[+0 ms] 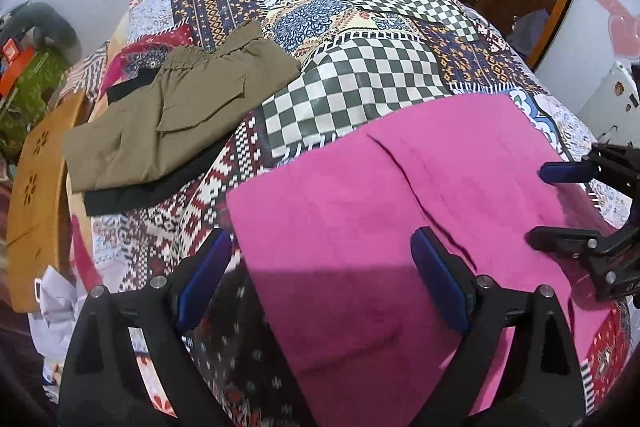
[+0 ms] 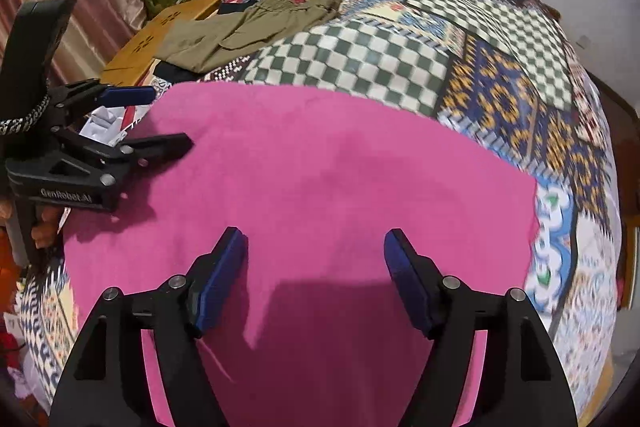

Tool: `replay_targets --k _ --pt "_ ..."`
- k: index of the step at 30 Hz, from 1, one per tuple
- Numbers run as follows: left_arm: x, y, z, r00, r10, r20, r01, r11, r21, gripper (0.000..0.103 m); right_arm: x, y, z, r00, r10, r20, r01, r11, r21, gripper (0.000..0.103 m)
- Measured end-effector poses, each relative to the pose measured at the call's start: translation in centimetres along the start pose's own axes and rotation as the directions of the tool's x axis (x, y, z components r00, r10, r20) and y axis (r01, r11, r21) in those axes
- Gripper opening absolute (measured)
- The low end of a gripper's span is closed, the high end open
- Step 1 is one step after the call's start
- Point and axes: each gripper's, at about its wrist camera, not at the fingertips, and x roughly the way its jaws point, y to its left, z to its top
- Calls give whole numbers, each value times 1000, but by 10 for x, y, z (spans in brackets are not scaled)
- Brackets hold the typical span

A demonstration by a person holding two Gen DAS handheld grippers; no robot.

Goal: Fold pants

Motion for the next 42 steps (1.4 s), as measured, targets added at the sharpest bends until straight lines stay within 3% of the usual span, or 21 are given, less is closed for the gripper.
replay_targets --k 13,16,23,27,31,36,42 --pt "-31 11 -40 1000 22 18 -21 997 -79 93 -42 -24 -63 998 -60 32 54 988 147 72" --pt "-36 15 -50 1000 16 16 -15 995 -102 97 -50 -29 -79 996 -78 45 69 980 184 72" --pt "-48 19 -70 998 59 3 -58 992 -113 97 -63 -41 -101 994 -99 53 82 960 268 73" --pt "-58 26 -72 997 73 -13 -74 983 -166 97 -69 -40 -101 991 -126 53 107 957 268 73" --pt "-77 27 -69 1000 4 15 0 966 -259 97 -81 -25 -90 984 -136 118 103 963 249 73" --pt "-86 21 -69 984 -175 39 176 907 -382 97 -89 4 -73 975 -92 200 51 978 200 73" --pt "-82 -2 -80 969 -247 2 228 893 -389 97 -63 30 -64 983 -45 179 19 989 144 73"
